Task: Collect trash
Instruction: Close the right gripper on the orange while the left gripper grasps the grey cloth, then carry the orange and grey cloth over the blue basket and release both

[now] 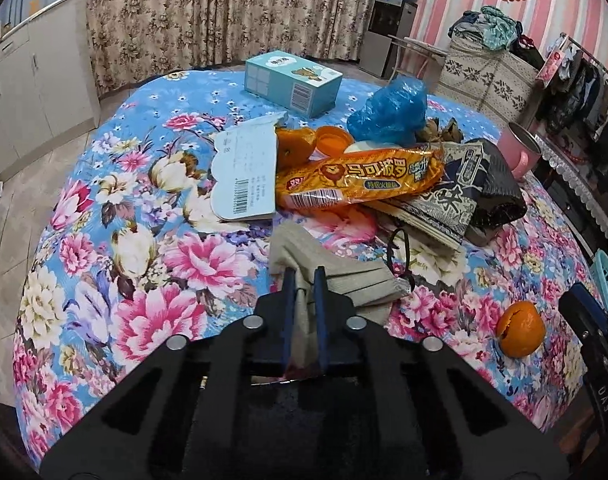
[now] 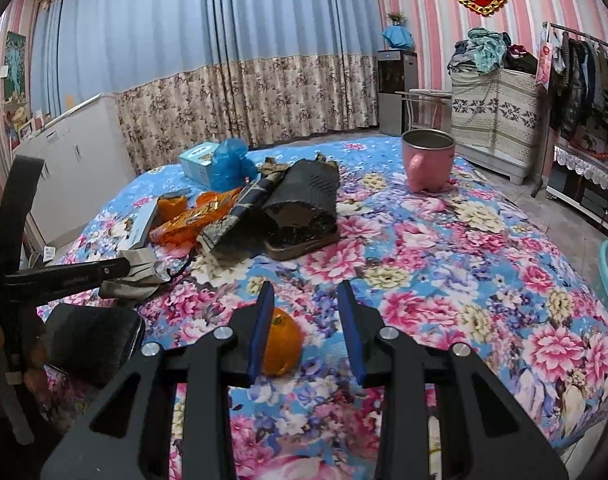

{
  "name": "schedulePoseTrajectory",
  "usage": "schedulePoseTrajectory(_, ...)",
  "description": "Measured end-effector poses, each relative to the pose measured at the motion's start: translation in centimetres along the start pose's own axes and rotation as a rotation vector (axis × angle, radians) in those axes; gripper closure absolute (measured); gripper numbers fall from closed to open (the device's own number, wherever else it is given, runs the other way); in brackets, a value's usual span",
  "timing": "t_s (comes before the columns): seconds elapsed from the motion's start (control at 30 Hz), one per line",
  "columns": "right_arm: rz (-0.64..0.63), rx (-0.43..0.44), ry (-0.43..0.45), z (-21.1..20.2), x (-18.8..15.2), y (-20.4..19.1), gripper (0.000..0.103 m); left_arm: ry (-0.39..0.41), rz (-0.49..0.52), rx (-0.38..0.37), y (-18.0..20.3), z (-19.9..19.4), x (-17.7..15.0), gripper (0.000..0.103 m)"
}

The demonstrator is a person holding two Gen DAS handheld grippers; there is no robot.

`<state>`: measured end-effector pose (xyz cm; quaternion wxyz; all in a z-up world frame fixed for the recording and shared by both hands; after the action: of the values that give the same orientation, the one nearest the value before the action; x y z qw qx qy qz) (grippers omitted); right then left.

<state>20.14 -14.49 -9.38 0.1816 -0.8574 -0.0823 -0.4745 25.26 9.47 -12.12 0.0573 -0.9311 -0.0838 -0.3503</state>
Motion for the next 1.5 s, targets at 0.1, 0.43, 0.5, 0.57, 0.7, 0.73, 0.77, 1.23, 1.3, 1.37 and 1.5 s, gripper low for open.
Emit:
schedulePoseTrajectory(0.1,0.013,-0.003,0.018,-0.7,0.3,0.5,0.07,0.035,-0.021,0.015,-0.6,-1.0,0.3,0.1)
schedulePoseTrajectory(0.43,0.026,-0.011,0.062,-2.1,1.6,1.3,0.07,0.264,-0.005,0.084,-0.4,-7.3,1.2,0.101)
schedulePoseTrajectory(0.5,0.019,-0.013,0.071,-2.5,1.9,1.4,0.07,0.294,0.007,0.097,-0.2,-8.1,1.5,0.101)
schedulePoseTrajectory(0.57,0.011,-0.005,0.065,-2.4,2.0,1.4,0.069,0.299,0.021,0.099,0.1,-8.3,1.5,0.101)
schedulePoseTrajectory(0.7,0.002,0.048,-0.004,-0.5,0.6,0.3,0.019,0.305,0.046,0.103,0.3,-8.4,1.2,0.1)
schedulePoseTrajectory(0.73,-0.01,0.035,-0.003,-0.4,0.3,0.0,0.018,0.304,0.046,0.104,0.2,-8.4,1.1,0.101)
schedulePoseTrajectory(0.77,-0.027,0.027,-0.005,-0.2,0.2,-0.3,0.018,0.303,0.045,0.106,0.1,-8.3,1.0,0.101)
schedulePoseTrajectory(1.23,0.075,0.09,-0.121,3.8,-2.5,0.7,0.031,0.256,0.008,0.082,-1.5,-7.3,0.5,0.1)
schedulePoseTrajectory(1.3,0.064,0.112,-0.123,4.1,-2.6,0.3,0.043,0.255,0.015,0.087,-1.5,-7.2,0.5,0.1)
schedulePoseTrajectory(1.37,0.049,0.118,-0.123,4.2,-2.6,-0.2,0.05,0.255,0.019,0.091,-1.4,-7.1,0.5,0.1)
schedulePoseTrajectory(1.5,0.016,0.12,-0.115,4.0,-2.3,-0.8,0.064,0.262,0.021,0.097,-1.5,-7.2,0.5,0.1)
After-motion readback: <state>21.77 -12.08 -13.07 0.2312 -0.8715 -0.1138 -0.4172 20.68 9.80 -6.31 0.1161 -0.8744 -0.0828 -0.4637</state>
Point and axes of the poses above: each gripper's, at about its wrist camera, not at the fingertips, and z roughly the way its jaws point, y to its right, x to its top, the point moved 6 cm from there along z, roughly the way its jaws point, and after that the axes turned 14 degrees about x, right-handed, at the moved point
